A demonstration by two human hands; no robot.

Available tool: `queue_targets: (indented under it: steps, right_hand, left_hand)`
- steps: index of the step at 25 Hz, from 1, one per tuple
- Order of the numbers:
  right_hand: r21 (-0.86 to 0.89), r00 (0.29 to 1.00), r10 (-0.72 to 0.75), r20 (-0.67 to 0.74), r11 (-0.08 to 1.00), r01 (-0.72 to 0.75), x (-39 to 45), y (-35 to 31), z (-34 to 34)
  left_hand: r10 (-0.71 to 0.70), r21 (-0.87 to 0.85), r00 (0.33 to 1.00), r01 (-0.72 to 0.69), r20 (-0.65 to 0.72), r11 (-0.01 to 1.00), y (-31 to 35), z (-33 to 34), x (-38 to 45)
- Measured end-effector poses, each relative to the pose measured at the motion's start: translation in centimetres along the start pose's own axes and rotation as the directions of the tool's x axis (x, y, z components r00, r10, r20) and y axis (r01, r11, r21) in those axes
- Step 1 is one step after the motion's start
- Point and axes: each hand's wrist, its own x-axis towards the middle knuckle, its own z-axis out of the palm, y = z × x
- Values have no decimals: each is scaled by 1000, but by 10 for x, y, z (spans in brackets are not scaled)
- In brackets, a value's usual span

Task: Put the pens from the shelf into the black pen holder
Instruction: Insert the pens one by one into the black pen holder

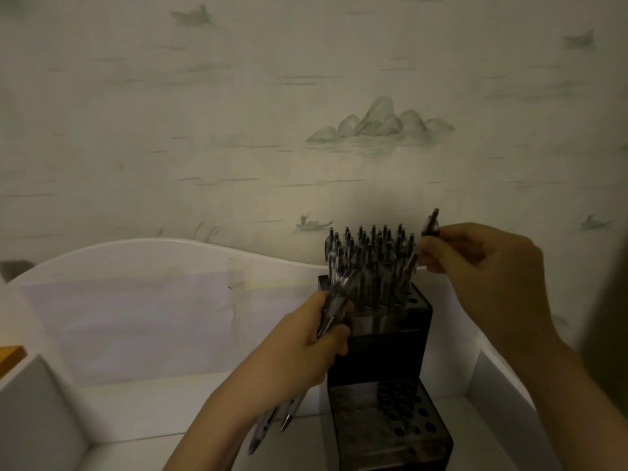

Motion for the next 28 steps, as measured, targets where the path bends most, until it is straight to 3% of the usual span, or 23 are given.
queue_targets:
  steps: [3, 6, 9, 13, 15, 17, 20, 23, 25, 28]
  right_hand:
    - [-90, 998, 2, 65, 996, 4, 1, 8, 8]
    - [-143, 978, 104, 182, 987, -78, -2, 19, 18]
    - [-131, 963, 177, 203, 980, -153, -2, 24, 19]
    - [-191, 997, 31, 64, 981, -18, -17, 15, 13]
    - [-135, 998, -45, 32, 990, 49, -37, 9, 14]
    - [-4, 985, 37, 168, 999, -37, -56, 2, 20]
    - [197, 904, 206, 375, 935, -295, -70, -1, 30]
    - [410, 867, 360, 344, 774, -483, -66, -1, 27]
    - [427, 861, 437, 260, 748, -509, -60, 1, 19]
    - [418, 846, 420, 329, 739, -529, -56, -3, 12]
  left_hand:
    - [-3, -14, 1000, 3, 14, 1000, -1, -1, 0]
    - [13, 4, 998, -13, 55, 1000, -2, -3, -1]
    - [27, 5, 996, -27, 87, 1000, 0, -4, -2]
    - [47, 17, 995, -49, 91, 999, 4, -3, -4]
    - [62, 11, 994, -63, 93, 998, 6, 0, -4]
    - [64, 15, 992, -66, 108, 998, 7, 2, -2]
    - [69, 41, 987, -76, 147, 996, 12, 8, -2]
    - [85, -1, 982, -86, 166, 996, 13, 13, 1]
    - [80, -4, 983, -81, 163, 997, 11, 15, 3]
    - [106, 29, 983, -112, 151, 993, 9, 19, 4]
